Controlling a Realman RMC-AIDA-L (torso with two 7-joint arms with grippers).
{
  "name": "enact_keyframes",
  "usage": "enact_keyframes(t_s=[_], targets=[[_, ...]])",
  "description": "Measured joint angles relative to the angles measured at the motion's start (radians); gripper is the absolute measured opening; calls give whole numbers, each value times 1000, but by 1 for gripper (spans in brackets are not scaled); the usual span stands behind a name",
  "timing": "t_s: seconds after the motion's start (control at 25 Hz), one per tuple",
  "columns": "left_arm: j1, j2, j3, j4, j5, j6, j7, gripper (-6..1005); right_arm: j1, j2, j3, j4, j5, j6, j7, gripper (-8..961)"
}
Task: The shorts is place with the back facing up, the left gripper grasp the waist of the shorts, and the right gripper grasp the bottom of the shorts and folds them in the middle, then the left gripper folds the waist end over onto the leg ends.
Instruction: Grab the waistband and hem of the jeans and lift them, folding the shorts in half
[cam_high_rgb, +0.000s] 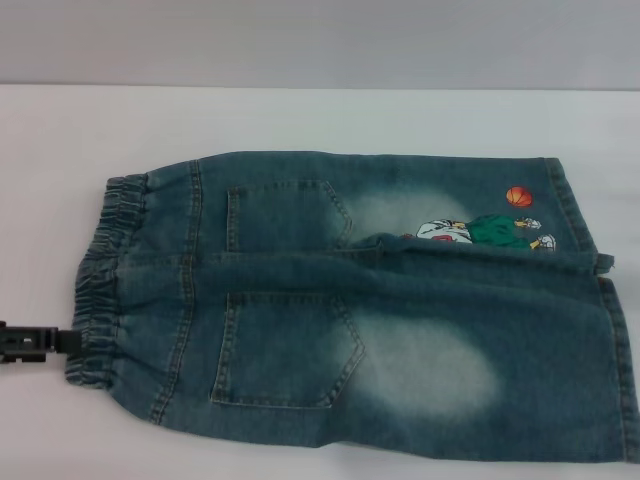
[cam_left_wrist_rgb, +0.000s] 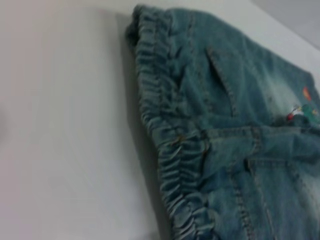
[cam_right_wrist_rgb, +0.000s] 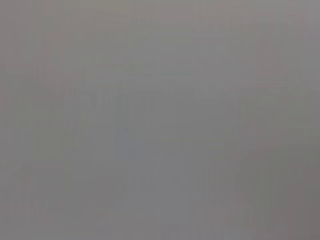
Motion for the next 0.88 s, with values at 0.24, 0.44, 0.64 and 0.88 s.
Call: enact_keyframes(t_s=[0.24,0.44,0.64,0.88], targets=[[0,-6,0,-2,18,-3,-2,843,3,0,0,0,-3,0,0,693],[-1,-9,3,-2,19,-5,-2,843,2,-1,0,0,-4,0,0,694],[-1,-15,2,-8,20,-24,3,843,-2,-1,0,0,-4,0,0,694],[-6,-16,6,-25,20,-39,9,843,-4,-2,0,0,-1,-1,0,693]])
